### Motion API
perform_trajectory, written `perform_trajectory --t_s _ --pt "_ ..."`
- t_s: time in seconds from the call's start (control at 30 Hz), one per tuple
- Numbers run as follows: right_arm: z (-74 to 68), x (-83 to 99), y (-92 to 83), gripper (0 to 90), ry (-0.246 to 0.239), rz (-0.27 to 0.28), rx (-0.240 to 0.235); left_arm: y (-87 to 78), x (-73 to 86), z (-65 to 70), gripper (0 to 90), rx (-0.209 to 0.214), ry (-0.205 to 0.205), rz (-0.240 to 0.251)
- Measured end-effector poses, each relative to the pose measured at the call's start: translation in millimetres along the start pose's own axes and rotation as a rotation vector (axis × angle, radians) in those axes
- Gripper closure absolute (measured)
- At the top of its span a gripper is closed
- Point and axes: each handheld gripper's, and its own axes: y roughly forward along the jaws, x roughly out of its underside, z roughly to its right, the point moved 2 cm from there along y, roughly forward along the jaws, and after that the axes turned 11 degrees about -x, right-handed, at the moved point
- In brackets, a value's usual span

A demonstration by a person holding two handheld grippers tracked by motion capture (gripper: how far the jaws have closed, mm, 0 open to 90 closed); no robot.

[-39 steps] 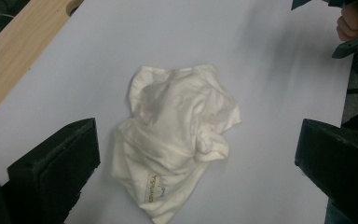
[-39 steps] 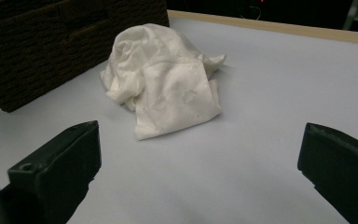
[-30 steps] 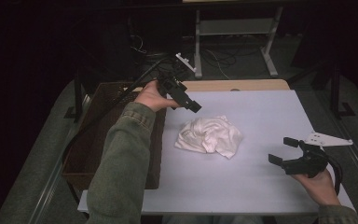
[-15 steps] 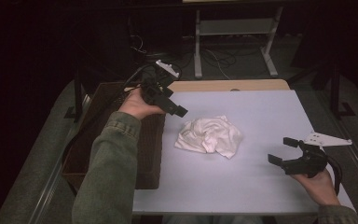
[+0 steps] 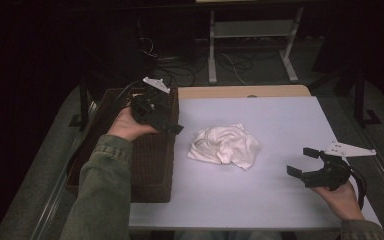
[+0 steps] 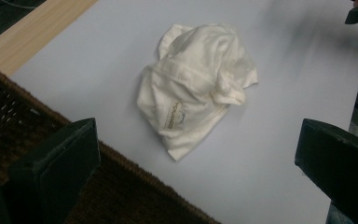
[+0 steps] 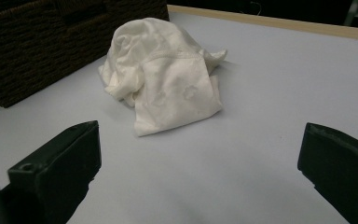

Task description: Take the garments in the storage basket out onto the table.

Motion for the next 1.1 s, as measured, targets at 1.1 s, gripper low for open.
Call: perform_trajectory --t_s 1.1 --pt "-0.7 0.7 1.9 0.0 -0.001 -0.010 0.002 -28.6 107.9 -21.5 0.0 -0.070 -0.139 0.031"
